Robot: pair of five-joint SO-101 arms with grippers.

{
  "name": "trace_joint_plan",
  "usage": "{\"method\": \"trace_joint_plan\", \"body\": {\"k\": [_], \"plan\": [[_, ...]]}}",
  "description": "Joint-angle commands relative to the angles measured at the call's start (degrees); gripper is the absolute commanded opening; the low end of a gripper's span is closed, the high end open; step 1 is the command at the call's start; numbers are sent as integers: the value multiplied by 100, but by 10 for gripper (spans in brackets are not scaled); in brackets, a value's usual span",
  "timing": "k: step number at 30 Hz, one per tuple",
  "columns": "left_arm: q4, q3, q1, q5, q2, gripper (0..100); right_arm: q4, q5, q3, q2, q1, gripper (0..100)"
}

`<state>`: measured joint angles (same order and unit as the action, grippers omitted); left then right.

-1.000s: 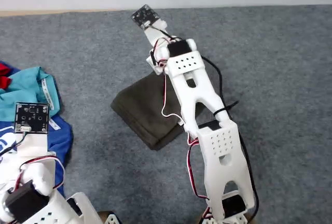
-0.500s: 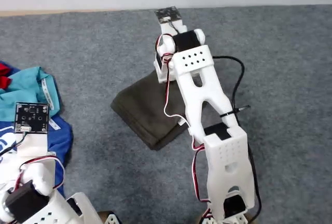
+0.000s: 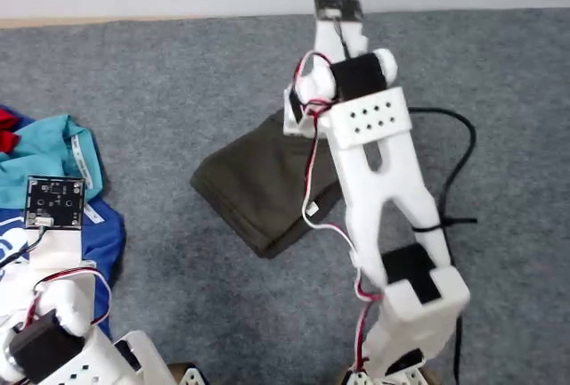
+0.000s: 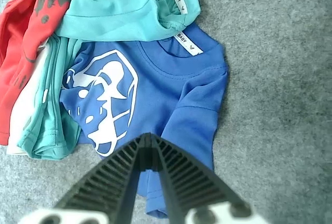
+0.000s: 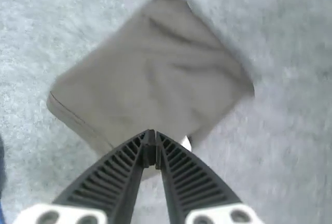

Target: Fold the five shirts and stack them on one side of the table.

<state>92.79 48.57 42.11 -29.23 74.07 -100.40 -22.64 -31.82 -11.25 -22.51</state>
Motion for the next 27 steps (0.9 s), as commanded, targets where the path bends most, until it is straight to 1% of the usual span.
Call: {"method": "trace_joint_plan", "body": {"k": [1, 3, 4, 7, 10, 14, 15, 16, 18, 22, 23, 24, 25, 27], "plan": [[-44, -31, 26, -9, 26, 4, -207, -958, 1064, 734, -101, 10], [-44, -31, 26, -9, 26, 4, -198, -1468, 1538, 848, -119, 9], [-44, -22, 26, -9, 26, 4, -198, -1547, 1758, 866, -127, 9], [-44, 4, 26, -9, 26, 4, -57, -1582, 2338, 796, -286, 9], [-62, 154, 26, -9, 26, 4, 321, -1591, 2708, 593, -453, 13], [-53, 207, 26, -9, 26, 4, 927, -1618, 2840, 189, -444, 16], [-53, 198, 26, -9, 26, 4, 1024, -1741, 2840, 101, -444, 20], [-62, 189, 26, -9, 26, 4, 1095, -1908, 2840, 13, -435, 40], [-79, 189, 26, -9, 26, 4, 1156, -2233, 2848, -163, -435, 133], [-79, 198, 26, -9, 26, 4, 1226, -2453, 2840, -514, -462, 420], [-79, 207, 26, -9, 26, 4, 1297, -2479, 2840, -593, -462, 467], [-88, 207, 26, -9, 26, 4, 1367, -2488, 2840, -664, -462, 492], [-88, 207, 26, -9, 26, 4, 1455, -2488, 2840, -716, -453, 493], [-88, 215, 26, -9, 26, 4, 1684, -2488, 2840, -804, -453, 463]]}}
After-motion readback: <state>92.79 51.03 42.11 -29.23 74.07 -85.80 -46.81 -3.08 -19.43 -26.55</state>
